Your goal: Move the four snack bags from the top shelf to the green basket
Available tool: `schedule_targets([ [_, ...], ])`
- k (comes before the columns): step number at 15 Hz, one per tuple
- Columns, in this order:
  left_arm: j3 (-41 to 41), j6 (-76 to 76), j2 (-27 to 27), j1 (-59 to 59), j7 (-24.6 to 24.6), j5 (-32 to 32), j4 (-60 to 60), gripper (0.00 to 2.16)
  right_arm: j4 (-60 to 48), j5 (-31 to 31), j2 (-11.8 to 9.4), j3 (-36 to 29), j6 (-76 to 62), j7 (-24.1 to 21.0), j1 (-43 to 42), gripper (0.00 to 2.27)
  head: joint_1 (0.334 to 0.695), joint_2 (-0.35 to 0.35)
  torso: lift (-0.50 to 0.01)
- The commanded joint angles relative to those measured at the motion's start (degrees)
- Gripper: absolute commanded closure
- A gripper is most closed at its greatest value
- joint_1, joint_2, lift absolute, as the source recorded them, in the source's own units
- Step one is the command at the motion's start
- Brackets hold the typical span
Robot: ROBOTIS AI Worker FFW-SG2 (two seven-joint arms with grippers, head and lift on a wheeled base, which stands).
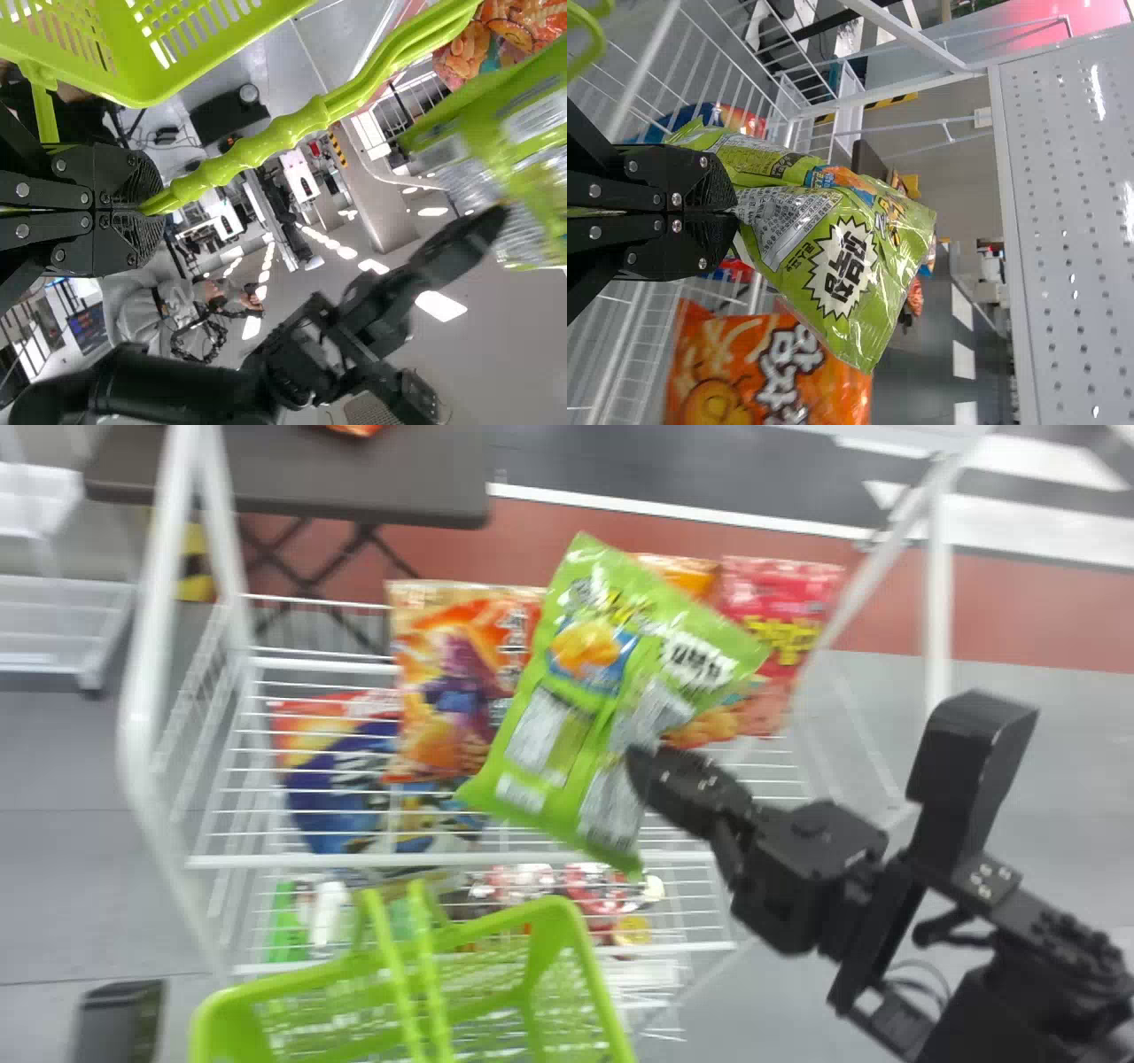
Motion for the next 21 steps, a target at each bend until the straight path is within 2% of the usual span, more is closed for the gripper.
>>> schedule_targets([
  [1,-0.46,-0.19,-0.34,0.39,0.16,-0.88,-0.53,2.08,-3.55,-6.62,5.4,-9.93,10.83,4.43,4.54,2.19,0.695,-0.35,0.0],
  [3,-0.9,-0.89,-0.34,1.19,0.78,-1.15,-1.59,2.08,-4.43,-3.28,12.78,-12.56,17.51,12.25,6.12,2.19,0.695,-0.35,0.0],
  [4,-0.99,-0.89,-0.34,1.36,0.87,-1.24,-2.02,2.08,-4.08,-0.02,13.36,-11.86,20.85,15.59,6.21,2.19,0.695,-0.35,0.0],
  [5,-0.99,-0.89,-0.34,1.54,0.87,-1.32,-2.38,2.08,-3.02,2.96,13.36,-10.28,22.08,17.87,6.91,2.19,0.695,-0.35,0.0],
  [8,-1.6,-1.07,-0.34,1.89,1.04,-1.59,-3.08,2.08,1.37,9.38,13.36,-4.56,21.03,18.75,8.67,2.19,0.695,-0.35,0.0],
  [14,-2.48,-0.89,-0.25,2.68,1.13,-2.2,-4.13,2.08,7.35,9.64,13.36,4.49,18.92,19.19,10.87,2.19,0.695,-0.35,0.0],
  [16,-2.74,-1.07,-0.16,2.86,1.13,-2.2,-4.31,2.08,9.72,11.93,13.36,8.0,18.92,18.4,10.78,2.14,0.695,-0.35,0.0],
  [17,-2.74,-1.24,-0.16,3.03,1.13,-2.2,-4.49,2.08,11.04,12.9,13.36,8.71,18.92,18.31,10.34,1.83,0.695,-0.35,0.0],
  [18,-2.74,-1.24,-0.16,3.03,1.13,-2.2,-4.49,2.08,11.92,13.16,13.36,8.71,19.45,18.05,9.9,1.21,0.695,-0.35,0.0],
  [19,-2.74,-1.24,-0.16,3.03,1.13,-2.2,-4.57,2.08,11.92,14.04,12.96,8.71,19.8,18.05,9.72,0.32,0.695,-0.35,0.0],
  [20,-2.57,-1.24,-0.16,3.03,1.3,-2.29,-4.75,2.08,11.57,14.57,12.69,8.53,20.15,18.05,9.72,0.0,0.695,-0.35,0.0],
  [21,-2.66,-1.24,-0.16,3.12,1.57,-2.29,-4.75,2.08,10.69,14.21,12.25,7.74,20.15,18.14,9.81,0.0,0.695,-0.35,0.0],
])
